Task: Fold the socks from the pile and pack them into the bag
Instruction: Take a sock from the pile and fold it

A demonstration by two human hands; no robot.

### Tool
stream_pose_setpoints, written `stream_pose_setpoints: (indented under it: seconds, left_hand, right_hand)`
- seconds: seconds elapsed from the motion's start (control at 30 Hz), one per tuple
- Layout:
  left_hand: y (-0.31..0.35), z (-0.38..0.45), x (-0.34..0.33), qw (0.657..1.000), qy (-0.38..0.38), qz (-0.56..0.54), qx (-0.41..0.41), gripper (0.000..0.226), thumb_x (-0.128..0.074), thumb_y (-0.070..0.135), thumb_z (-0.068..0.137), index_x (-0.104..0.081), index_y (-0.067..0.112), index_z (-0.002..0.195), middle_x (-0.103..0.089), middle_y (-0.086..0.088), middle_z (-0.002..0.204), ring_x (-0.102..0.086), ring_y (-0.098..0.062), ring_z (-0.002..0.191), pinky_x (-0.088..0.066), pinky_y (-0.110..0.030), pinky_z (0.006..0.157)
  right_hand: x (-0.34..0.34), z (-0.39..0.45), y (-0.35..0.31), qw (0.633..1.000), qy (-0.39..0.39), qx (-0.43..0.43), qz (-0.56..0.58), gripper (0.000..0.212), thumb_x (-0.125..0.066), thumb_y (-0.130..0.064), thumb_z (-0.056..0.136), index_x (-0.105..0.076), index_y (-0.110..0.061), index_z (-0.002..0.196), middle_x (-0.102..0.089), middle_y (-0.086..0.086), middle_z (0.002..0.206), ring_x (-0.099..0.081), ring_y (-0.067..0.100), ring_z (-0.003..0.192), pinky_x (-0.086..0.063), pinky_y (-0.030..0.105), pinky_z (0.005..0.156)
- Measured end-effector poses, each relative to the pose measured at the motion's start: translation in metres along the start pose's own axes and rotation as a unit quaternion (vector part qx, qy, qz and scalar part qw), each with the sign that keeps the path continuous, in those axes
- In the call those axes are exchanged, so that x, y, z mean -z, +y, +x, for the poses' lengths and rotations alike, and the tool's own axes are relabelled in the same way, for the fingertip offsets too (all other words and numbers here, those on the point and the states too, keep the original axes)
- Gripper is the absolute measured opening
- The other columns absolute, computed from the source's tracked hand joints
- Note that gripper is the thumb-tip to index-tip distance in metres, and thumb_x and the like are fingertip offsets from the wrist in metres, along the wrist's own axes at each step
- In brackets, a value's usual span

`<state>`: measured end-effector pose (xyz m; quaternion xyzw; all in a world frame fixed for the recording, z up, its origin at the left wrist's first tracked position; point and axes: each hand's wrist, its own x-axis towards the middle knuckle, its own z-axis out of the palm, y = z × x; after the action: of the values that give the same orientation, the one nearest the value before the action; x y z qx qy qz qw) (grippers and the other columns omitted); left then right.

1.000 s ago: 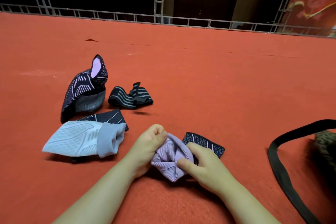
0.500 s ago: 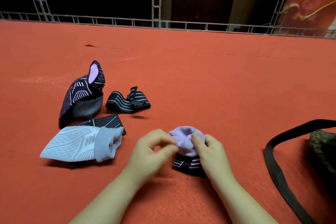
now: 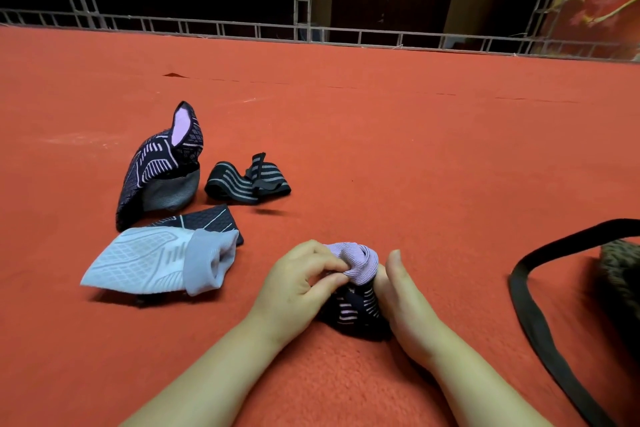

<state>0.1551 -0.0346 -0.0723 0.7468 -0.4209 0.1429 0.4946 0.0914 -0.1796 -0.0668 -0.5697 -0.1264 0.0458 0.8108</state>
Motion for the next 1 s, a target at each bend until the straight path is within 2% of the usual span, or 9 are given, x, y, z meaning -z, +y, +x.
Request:
stream_pose_setpoints:
  seconds: [0.13, 0.3, 0.37, 0.47, 0.6, 0.73, 0.8, 0.9, 1.0]
  left_hand:
    - [0.002, -0.002, 0.0, 0.999, 0.018, -0.001, 0.032, 0.011, -0.05, 0.03, 0.086, -0.054, 0.028, 0.075, -0.055, 0.02, 0.074, -0.051, 0.006, 0.077, -0.039, -0.011, 0.074]
    - [0.009, 0.008, 0.009, 0.939, 0.138, -0.197, 0.247, 0.026, -0.049, 0.013, 0.096, -0.054, 0.018, 0.072, -0.059, 0.017, 0.059, -0.048, 0.004, 0.058, -0.041, -0.017, 0.06]
    - [0.015, 0.008, 0.014, 0.94, 0.099, -0.226, 0.237, 0.013, -0.06, 0.024, 0.084, -0.053, 0.018, 0.075, -0.06, 0.014, 0.059, -0.049, 0.001, 0.056, -0.041, -0.018, 0.057]
    - [0.012, 0.002, 0.017, 0.961, 0.004, -0.184, 0.205, 0.04, -0.07, 0.035, 0.056, -0.055, 0.039, 0.093, -0.066, 0.008, 0.074, -0.059, -0.004, 0.066, -0.047, -0.017, 0.064]
    - [0.009, 0.006, 0.018, 0.981, 0.017, -0.093, 0.169, 0.017, -0.071, 0.02, 0.072, -0.062, 0.033, 0.078, -0.065, 0.023, 0.076, -0.057, 0.008, 0.072, -0.04, -0.007, 0.069]
    - [0.004, 0.007, 0.017, 0.974, 0.06, -0.064, 0.206, 0.03, -0.063, 0.014, 0.088, -0.058, 0.025, 0.061, -0.059, 0.009, 0.067, -0.051, 0.003, 0.064, -0.039, -0.016, 0.067]
    - [0.003, 0.01, 0.019, 0.937, 0.109, -0.183, 0.279, 0.028, -0.055, 0.02, 0.093, -0.062, 0.019, 0.066, -0.063, -0.003, 0.074, -0.057, -0.01, 0.071, -0.044, -0.029, 0.074]
    - [0.008, 0.015, 0.023, 0.781, 0.152, -0.44, 0.417, 0.033, -0.048, 0.033, 0.095, -0.061, 0.006, 0.08, -0.067, -0.014, 0.075, -0.065, -0.025, 0.07, -0.052, -0.038, 0.075]
    - [0.011, 0.014, 0.027, 0.773, 0.071, -0.442, 0.451, 0.042, -0.05, 0.044, 0.091, -0.06, 0.005, 0.079, -0.065, -0.014, 0.071, -0.065, -0.023, 0.064, -0.054, -0.035, 0.068]
  right_hand:
    - [-0.001, -0.007, 0.002, 0.999, 0.035, -0.005, -0.032, 0.098, -0.053, -0.073, 0.075, -0.043, 0.004, 0.134, -0.05, 0.019, 0.138, -0.051, 0.024, 0.127, -0.045, 0.024, 0.096]
    - [0.004, -0.009, 0.003, 0.984, 0.107, -0.015, -0.145, 0.078, -0.074, -0.064, 0.062, -0.062, 0.008, 0.09, -0.062, 0.013, 0.081, -0.055, 0.022, 0.074, -0.044, 0.028, 0.063]
    - [0.003, -0.009, 0.001, 0.981, 0.124, -0.019, -0.146, 0.062, -0.073, -0.054, 0.062, -0.06, 0.004, 0.079, -0.06, 0.006, 0.068, -0.053, 0.014, 0.061, -0.042, 0.021, 0.054]
    - [0.003, -0.008, 0.001, 0.982, 0.131, -0.021, -0.135, 0.042, -0.065, -0.05, 0.064, -0.062, -0.009, 0.073, -0.061, 0.001, 0.063, -0.053, 0.009, 0.055, -0.042, 0.019, 0.051]
    - [0.004, -0.008, 0.001, 0.982, 0.119, -0.028, -0.143, 0.043, -0.064, -0.051, 0.067, -0.065, -0.009, 0.076, -0.062, 0.005, 0.068, -0.053, 0.013, 0.06, -0.042, 0.023, 0.054]
    - [0.003, -0.009, -0.001, 0.982, 0.121, -0.025, -0.145, 0.044, -0.063, -0.05, 0.067, -0.064, -0.007, 0.075, -0.06, 0.006, 0.066, -0.051, 0.013, 0.058, -0.041, 0.022, 0.052]
    - [0.003, -0.009, -0.001, 0.98, 0.123, -0.022, -0.157, 0.048, -0.063, -0.051, 0.068, -0.064, -0.004, 0.077, -0.058, 0.009, 0.067, -0.05, 0.014, 0.059, -0.04, 0.025, 0.052]
    - [0.0, -0.009, -0.002, 0.977, 0.117, -0.025, -0.177, 0.029, -0.061, -0.04, 0.077, -0.064, -0.013, 0.067, -0.057, 0.001, 0.061, -0.049, 0.009, 0.054, -0.039, 0.021, 0.049]
    - [0.001, -0.011, -0.004, 0.977, 0.104, -0.029, -0.183, 0.029, -0.056, -0.033, 0.08, -0.062, -0.019, 0.054, -0.054, -0.007, 0.054, -0.046, 0.004, 0.049, -0.037, 0.019, 0.047]
